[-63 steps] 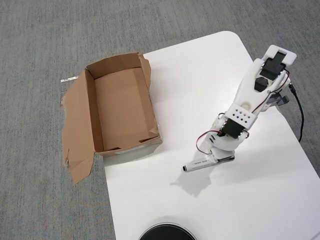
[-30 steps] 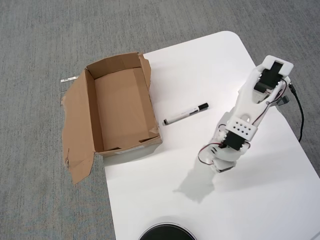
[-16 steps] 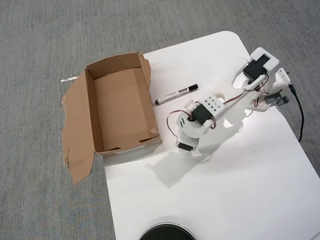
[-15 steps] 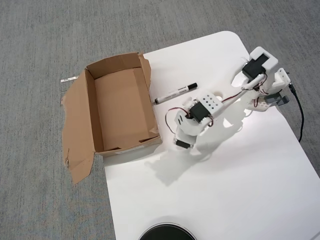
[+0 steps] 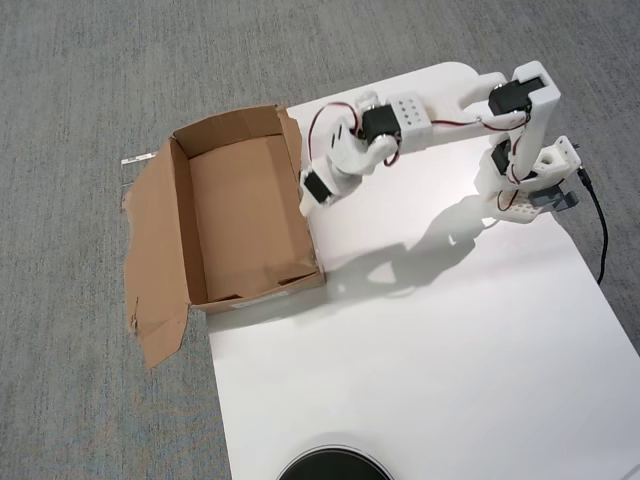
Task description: Grasp a pen and put it in the box.
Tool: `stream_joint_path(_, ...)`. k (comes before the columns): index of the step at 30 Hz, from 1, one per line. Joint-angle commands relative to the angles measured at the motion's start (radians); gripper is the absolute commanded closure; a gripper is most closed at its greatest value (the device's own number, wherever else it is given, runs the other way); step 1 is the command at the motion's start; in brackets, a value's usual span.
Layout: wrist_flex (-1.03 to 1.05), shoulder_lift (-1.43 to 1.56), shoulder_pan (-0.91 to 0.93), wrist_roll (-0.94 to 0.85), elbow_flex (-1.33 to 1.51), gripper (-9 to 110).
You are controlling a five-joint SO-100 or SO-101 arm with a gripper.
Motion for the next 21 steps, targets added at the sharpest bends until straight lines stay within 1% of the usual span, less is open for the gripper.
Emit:
stream_joint_path(1, 0.003, 0.084, 0.097, 0.007, -0.051, 101)
stream_joint_path(12, 0.006, 0.138, 0.412, 0.007, -0.051, 101)
stream_joint_path(17, 0.006, 0.179, 0.489, 0.008, -0.038, 101)
stream_joint_path(21, 0.015, 0.183, 0.510, 0.008, -0.018, 101)
